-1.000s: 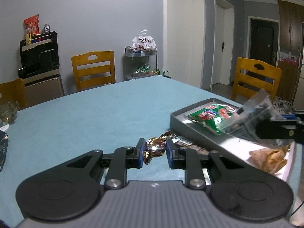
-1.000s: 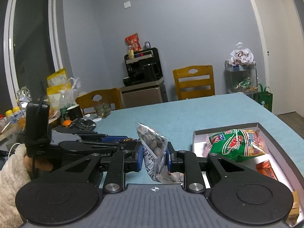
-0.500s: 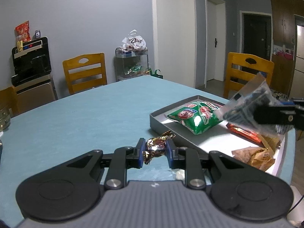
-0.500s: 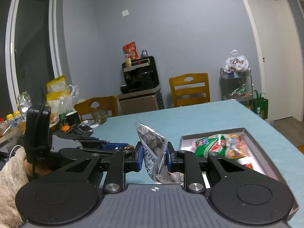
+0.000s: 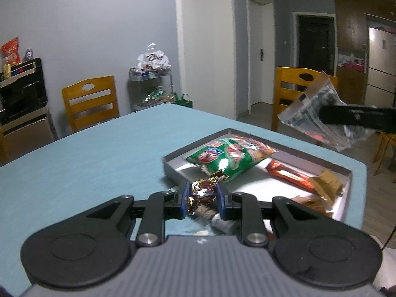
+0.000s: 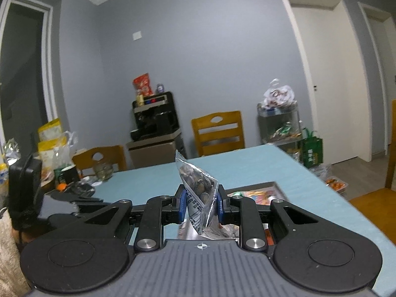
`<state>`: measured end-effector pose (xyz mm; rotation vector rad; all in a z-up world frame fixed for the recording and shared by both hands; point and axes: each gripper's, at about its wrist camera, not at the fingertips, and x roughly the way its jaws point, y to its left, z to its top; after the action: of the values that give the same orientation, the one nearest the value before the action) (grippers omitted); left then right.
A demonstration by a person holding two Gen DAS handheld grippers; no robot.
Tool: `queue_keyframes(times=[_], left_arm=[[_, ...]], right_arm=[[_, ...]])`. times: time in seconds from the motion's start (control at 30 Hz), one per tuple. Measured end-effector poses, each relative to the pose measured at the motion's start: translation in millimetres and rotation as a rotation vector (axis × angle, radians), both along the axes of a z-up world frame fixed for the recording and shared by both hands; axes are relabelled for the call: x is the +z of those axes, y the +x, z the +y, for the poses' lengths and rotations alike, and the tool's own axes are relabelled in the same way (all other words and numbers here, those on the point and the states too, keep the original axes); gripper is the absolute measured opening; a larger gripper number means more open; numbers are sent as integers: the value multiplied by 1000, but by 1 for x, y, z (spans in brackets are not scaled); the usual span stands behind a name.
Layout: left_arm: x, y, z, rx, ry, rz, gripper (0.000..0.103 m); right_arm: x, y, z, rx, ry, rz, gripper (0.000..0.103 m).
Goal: Organize snacks
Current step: 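Carry the nut bag and gold candy over the grey box with both tools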
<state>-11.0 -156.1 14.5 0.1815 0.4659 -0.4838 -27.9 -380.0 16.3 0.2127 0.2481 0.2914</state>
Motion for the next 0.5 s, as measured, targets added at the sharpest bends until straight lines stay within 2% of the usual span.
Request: queue_keyframes(times=[0.23, 0.5], left_arm=[[-3, -5, -26, -82, 3, 7, 21], [-17, -2, -56, -141, 35, 38, 21]], right_arm=[[-2, -5, -30, -65, 18, -16, 25], [-24, 3, -38, -64, -11, 54, 25]])
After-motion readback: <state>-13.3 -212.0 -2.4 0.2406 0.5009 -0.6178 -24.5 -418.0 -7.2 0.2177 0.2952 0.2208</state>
